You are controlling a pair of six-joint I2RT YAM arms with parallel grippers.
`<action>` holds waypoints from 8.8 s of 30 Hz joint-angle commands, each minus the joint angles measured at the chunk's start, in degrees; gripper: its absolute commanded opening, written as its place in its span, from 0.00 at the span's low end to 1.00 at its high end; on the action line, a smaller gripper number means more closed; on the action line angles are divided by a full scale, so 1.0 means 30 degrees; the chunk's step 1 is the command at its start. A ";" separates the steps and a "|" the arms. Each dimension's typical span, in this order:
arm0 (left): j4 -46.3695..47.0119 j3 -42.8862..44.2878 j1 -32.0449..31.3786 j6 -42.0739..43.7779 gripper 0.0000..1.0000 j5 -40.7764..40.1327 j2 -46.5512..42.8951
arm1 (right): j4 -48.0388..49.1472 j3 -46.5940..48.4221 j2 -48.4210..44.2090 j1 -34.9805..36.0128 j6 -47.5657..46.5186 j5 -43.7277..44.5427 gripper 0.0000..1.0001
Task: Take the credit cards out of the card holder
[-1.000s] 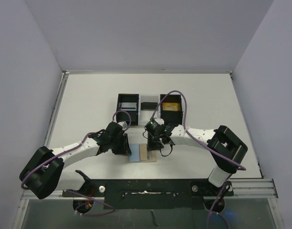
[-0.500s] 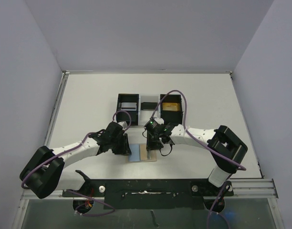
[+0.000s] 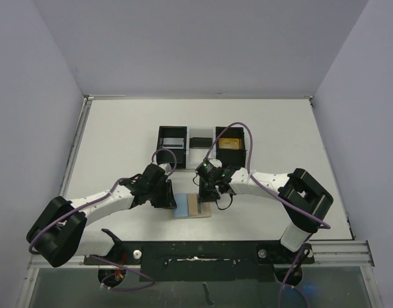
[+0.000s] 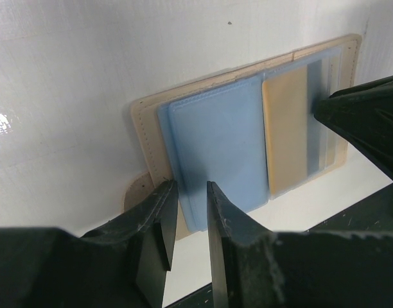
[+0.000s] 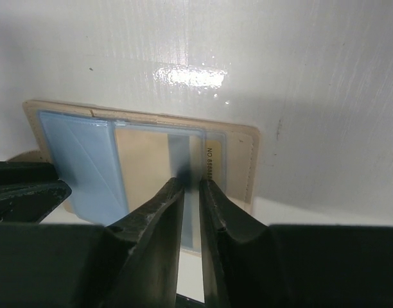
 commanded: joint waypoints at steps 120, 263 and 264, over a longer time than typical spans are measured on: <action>0.0713 0.0305 -0.0067 0.0220 0.20 0.0483 0.0223 | -0.2790 0.2244 -0.0563 0.1105 -0.0020 0.2599 0.35; 0.0944 0.0535 -0.0076 0.0220 0.20 0.0718 0.0479 | -0.8111 0.7778 0.2850 0.3335 -0.1047 0.5182 0.25; 0.0943 0.0535 -0.0066 0.0217 0.20 0.0717 0.0465 | -0.8143 0.7805 0.2785 0.3339 -0.1082 0.5111 0.23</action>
